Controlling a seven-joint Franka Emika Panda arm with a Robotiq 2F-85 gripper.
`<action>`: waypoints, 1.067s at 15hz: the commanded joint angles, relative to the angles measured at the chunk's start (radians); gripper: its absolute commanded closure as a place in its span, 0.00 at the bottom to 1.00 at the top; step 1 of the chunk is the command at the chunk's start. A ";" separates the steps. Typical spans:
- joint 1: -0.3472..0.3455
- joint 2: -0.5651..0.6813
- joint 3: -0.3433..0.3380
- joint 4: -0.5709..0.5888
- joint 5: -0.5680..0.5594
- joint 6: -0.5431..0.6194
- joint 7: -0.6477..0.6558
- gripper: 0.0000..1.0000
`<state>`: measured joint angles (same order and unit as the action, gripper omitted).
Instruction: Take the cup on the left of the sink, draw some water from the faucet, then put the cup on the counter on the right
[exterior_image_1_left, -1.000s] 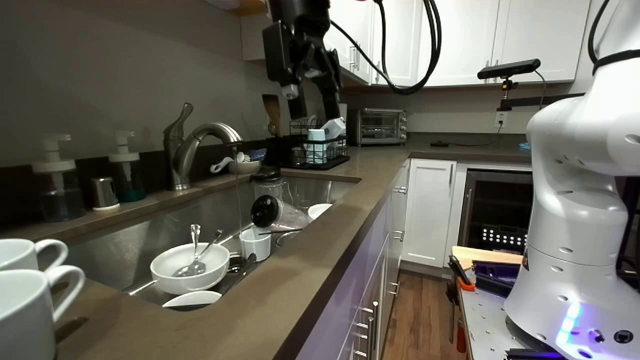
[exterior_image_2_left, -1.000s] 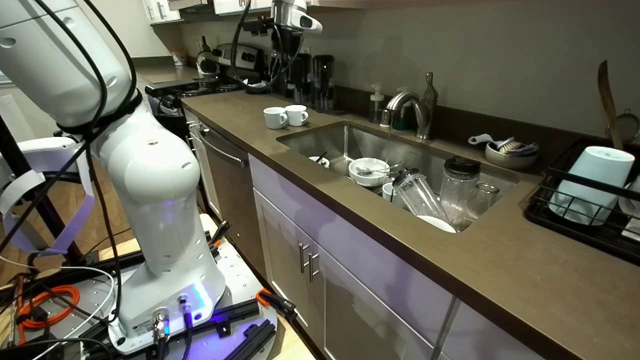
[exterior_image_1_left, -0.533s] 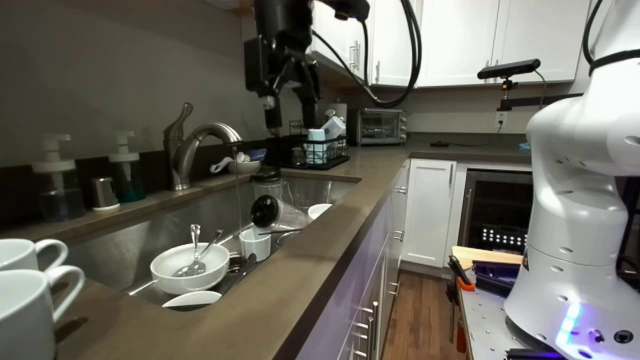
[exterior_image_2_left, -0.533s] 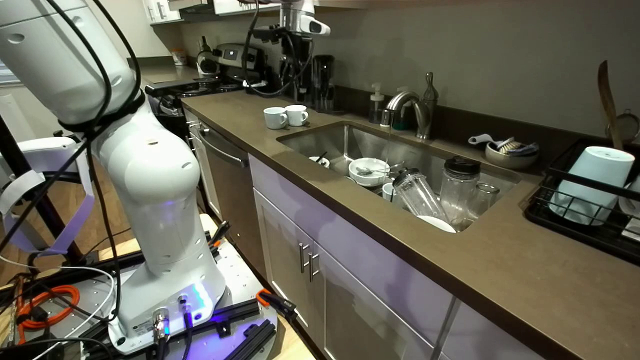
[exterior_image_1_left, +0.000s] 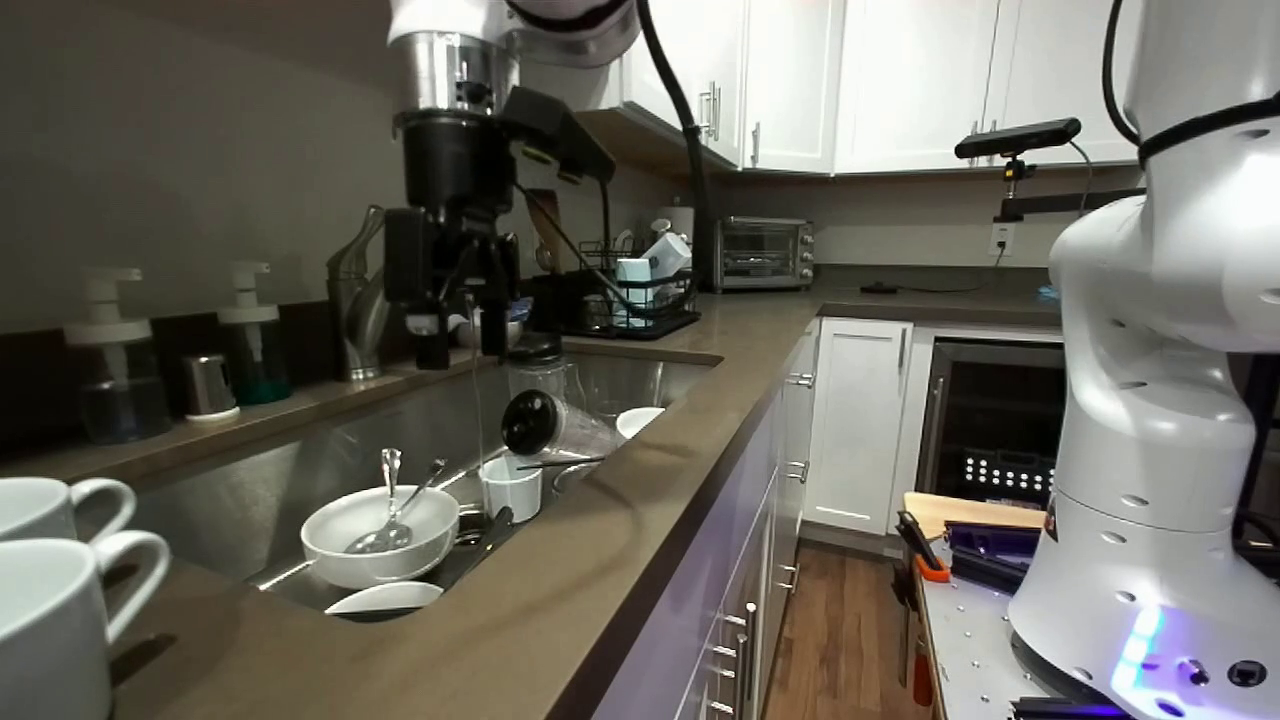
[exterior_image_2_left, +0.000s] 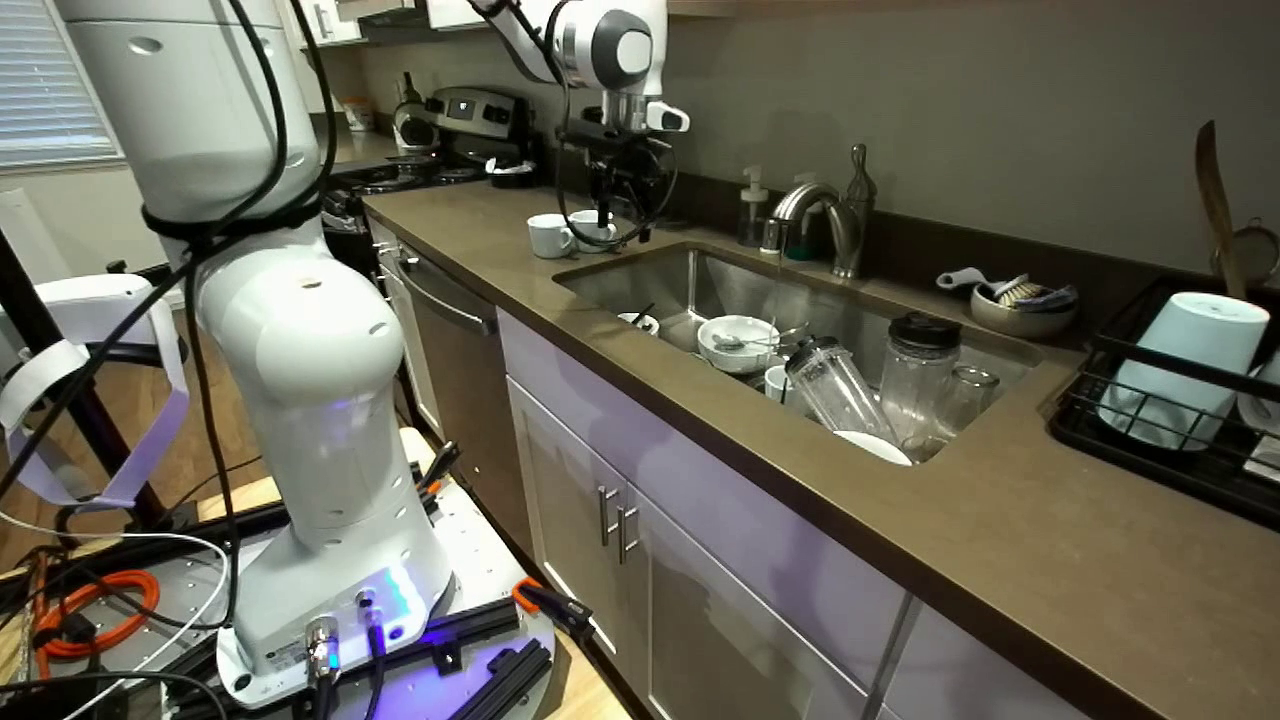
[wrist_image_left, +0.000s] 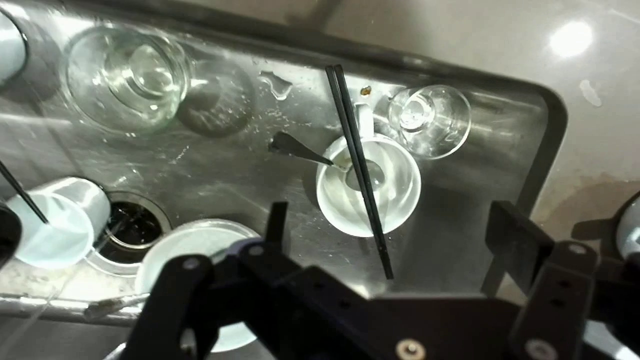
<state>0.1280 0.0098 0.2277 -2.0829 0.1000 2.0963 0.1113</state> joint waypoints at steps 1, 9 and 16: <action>0.033 0.121 -0.009 0.127 -0.029 0.018 -0.158 0.00; 0.053 0.321 0.023 0.371 -0.036 0.004 -0.516 0.00; 0.048 0.355 0.047 0.396 -0.024 0.008 -0.606 0.00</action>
<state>0.1781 0.3638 0.2653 -1.6926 0.0650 2.1121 -0.4653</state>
